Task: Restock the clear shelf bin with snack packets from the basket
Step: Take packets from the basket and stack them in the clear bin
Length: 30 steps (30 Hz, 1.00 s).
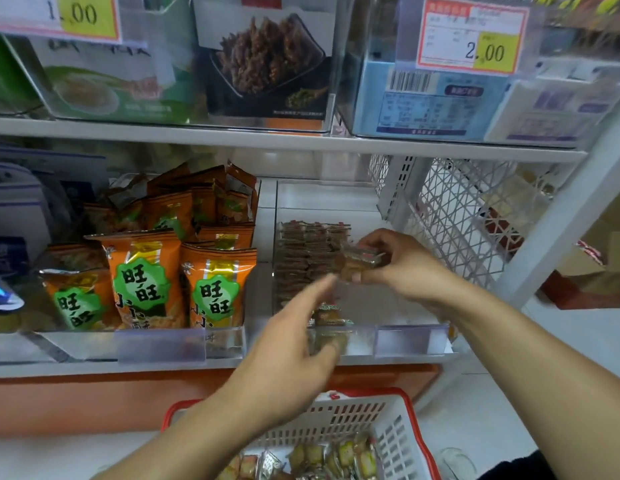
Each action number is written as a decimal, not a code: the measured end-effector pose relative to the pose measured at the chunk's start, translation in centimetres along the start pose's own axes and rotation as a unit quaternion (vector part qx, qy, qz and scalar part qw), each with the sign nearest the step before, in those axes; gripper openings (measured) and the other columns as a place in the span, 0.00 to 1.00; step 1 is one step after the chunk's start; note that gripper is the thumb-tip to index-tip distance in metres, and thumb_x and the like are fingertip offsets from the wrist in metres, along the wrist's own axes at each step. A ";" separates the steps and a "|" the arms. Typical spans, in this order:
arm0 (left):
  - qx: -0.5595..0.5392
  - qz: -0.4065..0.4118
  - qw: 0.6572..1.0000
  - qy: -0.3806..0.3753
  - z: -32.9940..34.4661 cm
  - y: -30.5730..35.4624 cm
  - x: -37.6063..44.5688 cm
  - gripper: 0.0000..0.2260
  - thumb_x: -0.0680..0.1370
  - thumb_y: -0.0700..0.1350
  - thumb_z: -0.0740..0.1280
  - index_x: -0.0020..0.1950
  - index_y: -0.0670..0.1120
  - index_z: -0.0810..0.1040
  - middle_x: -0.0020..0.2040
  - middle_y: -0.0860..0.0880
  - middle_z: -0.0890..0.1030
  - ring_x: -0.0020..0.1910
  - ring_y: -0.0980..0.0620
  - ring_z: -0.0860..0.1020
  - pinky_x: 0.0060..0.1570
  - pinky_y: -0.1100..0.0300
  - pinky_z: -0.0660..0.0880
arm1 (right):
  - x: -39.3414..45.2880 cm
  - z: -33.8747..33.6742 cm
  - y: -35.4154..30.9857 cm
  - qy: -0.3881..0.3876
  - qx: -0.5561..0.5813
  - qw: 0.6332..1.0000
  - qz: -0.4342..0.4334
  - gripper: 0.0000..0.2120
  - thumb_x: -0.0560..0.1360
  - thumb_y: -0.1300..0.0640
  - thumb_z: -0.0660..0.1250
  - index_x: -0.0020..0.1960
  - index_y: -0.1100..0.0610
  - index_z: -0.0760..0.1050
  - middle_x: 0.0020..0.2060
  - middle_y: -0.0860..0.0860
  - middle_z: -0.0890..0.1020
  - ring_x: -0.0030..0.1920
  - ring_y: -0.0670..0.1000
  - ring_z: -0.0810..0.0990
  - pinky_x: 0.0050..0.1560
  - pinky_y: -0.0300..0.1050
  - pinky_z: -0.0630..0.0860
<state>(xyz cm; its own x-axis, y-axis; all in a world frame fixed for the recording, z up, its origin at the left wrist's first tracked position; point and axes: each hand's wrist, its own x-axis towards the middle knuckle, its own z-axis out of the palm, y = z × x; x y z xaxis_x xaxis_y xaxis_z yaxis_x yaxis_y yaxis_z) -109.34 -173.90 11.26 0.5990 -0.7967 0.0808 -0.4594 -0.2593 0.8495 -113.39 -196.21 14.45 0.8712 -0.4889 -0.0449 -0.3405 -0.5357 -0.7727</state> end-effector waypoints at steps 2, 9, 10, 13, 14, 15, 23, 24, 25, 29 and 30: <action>0.182 0.089 0.979 -0.021 0.6 -0.5 -0.3 0.35 0.80 0.49 0.66 0.81 0.66 0.51 0.80 0.68 0.56 0.79 0.69 0.50 0.81 0.60 0.48 | 2.0 0.7 1.6 -0.002 -0.134 0.990 0.035 0.19 0.68 0.57 0.79 0.53 0.48 0.75 0.52 0.48 0.83 0.52 0.51 0.82 0.50 0.44 0.76; 0.361 0.079 0.926 -0.074 1.7 -2.0 0.1 0.38 0.81 0.51 0.60 0.83 0.54 0.38 0.84 0.53 0.43 0.81 0.55 0.37 0.73 0.59 0.27 | 6.8 3.2 5.2 0.024 -0.099 0.990 0.092 0.20 0.71 0.64 0.73 0.62 0.56 0.75 0.59 0.58 0.82 0.55 0.58 0.82 0.45 0.45 0.77; 0.360 0.078 0.927 -0.073 1.8 -2.0 0.2 0.39 0.81 0.52 0.60 0.83 0.54 0.38 0.84 0.53 0.43 0.81 0.55 0.37 0.72 0.59 0.26 | 7.2 3.5 5.4 0.033 -0.077 0.992 0.096 0.21 0.72 0.66 0.72 0.63 0.57 0.73 0.59 0.59 0.81 0.55 0.59 0.81 0.44 0.45 0.76; 0.366 0.078 0.924 -0.077 1.9 -2.1 0.3 0.39 0.80 0.54 0.62 0.83 0.54 0.39 0.84 0.54 0.45 0.81 0.55 0.38 0.71 0.60 0.26 | 8.1 4.1 5.7 0.041 -0.016 0.991 0.125 0.26 0.74 0.69 0.67 0.69 0.58 0.66 0.60 0.63 0.78 0.55 0.59 0.78 0.45 0.48 0.73; 0.369 0.077 0.923 -0.080 1.9 -2.1 0.4 0.39 0.80 0.54 0.62 0.83 0.54 0.40 0.84 0.54 0.46 0.81 0.54 0.38 0.70 0.60 0.25 | 8.4 4.3 5.7 0.033 -0.002 0.991 0.131 0.28 0.74 0.69 0.67 0.71 0.57 0.65 0.61 0.63 0.78 0.55 0.58 0.78 0.44 0.47 0.73; 0.372 0.077 0.921 -0.082 2.0 -2.1 0.4 0.39 0.80 0.54 0.62 0.83 0.54 0.40 0.84 0.53 0.46 0.82 0.54 0.39 0.70 0.60 0.25 | 8.7 4.4 5.6 0.024 0.007 0.991 0.135 0.30 0.74 0.69 0.67 0.72 0.57 0.64 0.61 0.63 0.78 0.55 0.58 0.78 0.43 0.46 0.73; 0.390 0.090 0.913 -0.077 2.1 -2.4 0.0 0.39 0.81 0.52 0.59 0.83 0.52 0.36 0.84 0.51 0.42 0.81 0.53 0.35 0.71 0.58 0.24 | 8.8 4.5 5.9 0.051 -0.100 0.987 0.112 0.25 0.75 0.64 0.68 0.70 0.57 0.68 0.57 0.58 0.83 0.59 0.57 0.80 0.50 0.42 0.72; 0.397 0.095 0.910 -0.077 2.1 -2.4 -0.2 0.39 0.81 0.50 0.59 0.83 0.50 0.34 0.84 0.50 0.39 0.80 0.52 0.31 0.72 0.57 0.23 | 8.6 4.5 5.8 0.037 -0.103 0.987 0.114 0.26 0.75 0.64 0.68 0.71 0.57 0.67 0.58 0.59 0.82 0.60 0.58 0.79 0.51 0.43 0.73; 0.399 0.100 0.908 -0.078 2.1 -2.3 -0.4 0.40 0.81 0.49 0.58 0.82 0.49 0.32 0.84 0.50 0.36 0.79 0.52 0.28 0.72 0.56 0.23 | 8.2 4.3 5.5 0.028 -0.108 0.987 0.113 0.28 0.75 0.65 0.69 0.73 0.57 0.66 0.60 0.60 0.81 0.61 0.59 0.79 0.54 0.45 0.75; 0.389 0.171 0.904 -0.036 2.0 -1.8 -1.8 0.37 0.78 0.42 0.64 0.84 0.45 0.51 0.84 0.45 0.52 0.83 0.47 0.40 0.81 0.51 0.39 | 5.8 2.4 2.4 0.144 -0.182 0.973 0.003 0.22 0.77 0.65 0.68 0.68 0.51 0.73 0.62 0.52 0.79 0.62 0.54 0.78 0.59 0.46 0.75; 0.376 0.194 0.906 -0.026 2.1 -1.8 -2.2 0.34 0.76 0.41 0.67 0.81 0.44 0.62 0.81 0.44 0.63 0.82 0.45 0.51 0.81 0.50 0.50 | 4.9 2.0 1.2 0.187 -0.174 0.965 -0.052 0.17 0.77 0.63 0.67 0.63 0.50 0.75 0.58 0.49 0.80 0.58 0.50 0.79 0.56 0.45 0.76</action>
<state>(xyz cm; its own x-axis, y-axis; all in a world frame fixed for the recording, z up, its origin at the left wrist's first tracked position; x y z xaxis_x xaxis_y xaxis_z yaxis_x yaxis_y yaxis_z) -111.17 -172.81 8.48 0.2745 -0.9270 0.2556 -0.9571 -0.2376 0.1660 -108.84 -197.91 12.02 0.7406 -0.5990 0.3047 -0.4126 -0.7631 -0.4974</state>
